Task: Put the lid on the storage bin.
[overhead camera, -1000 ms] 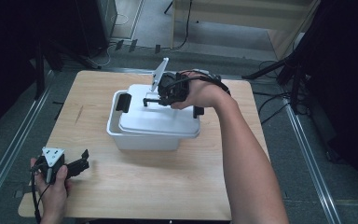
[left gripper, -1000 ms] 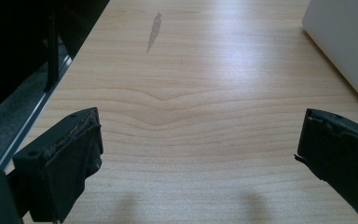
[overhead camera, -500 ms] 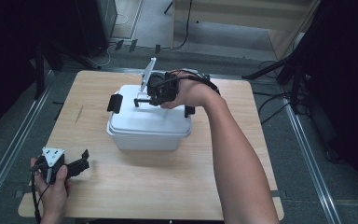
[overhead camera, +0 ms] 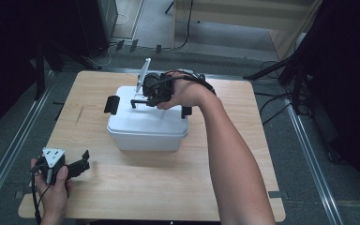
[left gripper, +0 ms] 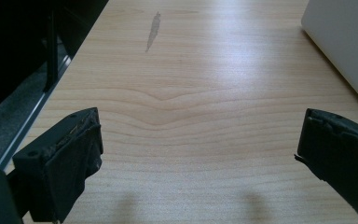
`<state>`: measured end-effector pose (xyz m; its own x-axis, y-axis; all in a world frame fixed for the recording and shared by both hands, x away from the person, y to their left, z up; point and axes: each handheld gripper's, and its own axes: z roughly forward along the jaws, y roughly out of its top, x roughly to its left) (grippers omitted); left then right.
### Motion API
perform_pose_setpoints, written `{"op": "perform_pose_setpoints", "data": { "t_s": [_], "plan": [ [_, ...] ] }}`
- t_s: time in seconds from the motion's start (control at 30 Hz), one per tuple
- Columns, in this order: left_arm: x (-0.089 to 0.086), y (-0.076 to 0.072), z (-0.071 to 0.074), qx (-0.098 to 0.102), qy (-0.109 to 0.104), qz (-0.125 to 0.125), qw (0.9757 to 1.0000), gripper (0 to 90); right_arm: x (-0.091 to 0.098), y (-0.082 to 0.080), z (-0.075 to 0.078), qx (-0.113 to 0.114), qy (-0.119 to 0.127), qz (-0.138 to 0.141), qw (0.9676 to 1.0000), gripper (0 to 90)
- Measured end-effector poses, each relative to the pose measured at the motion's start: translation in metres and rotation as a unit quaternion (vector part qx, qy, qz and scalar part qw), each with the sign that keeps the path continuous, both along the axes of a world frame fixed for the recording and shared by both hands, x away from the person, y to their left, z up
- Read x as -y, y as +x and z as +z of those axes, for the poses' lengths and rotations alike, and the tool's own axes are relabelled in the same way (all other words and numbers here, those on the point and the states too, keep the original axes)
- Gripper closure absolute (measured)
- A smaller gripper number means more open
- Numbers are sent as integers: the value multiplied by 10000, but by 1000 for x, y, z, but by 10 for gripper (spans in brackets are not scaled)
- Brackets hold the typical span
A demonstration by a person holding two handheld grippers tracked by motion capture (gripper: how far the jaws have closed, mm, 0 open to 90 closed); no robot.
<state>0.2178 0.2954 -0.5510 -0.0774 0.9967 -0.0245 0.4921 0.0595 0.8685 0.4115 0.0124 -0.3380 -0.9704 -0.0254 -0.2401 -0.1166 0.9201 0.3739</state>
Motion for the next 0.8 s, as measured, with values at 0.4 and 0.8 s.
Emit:
{"op": "perform_pose_setpoints", "data": {
  "t_s": [0.4, 0.8],
  "plan": [
    [0, 0, 0, -13, 5, -12, 10000, 6, -11, 2, -5, 26, -102, 118, 9999, 854],
    [0, 0, 0, -17, 15, -16, 10000, 6, -6, 3, -13, -33, -68, 13, 10000, 853]
  ]
}}
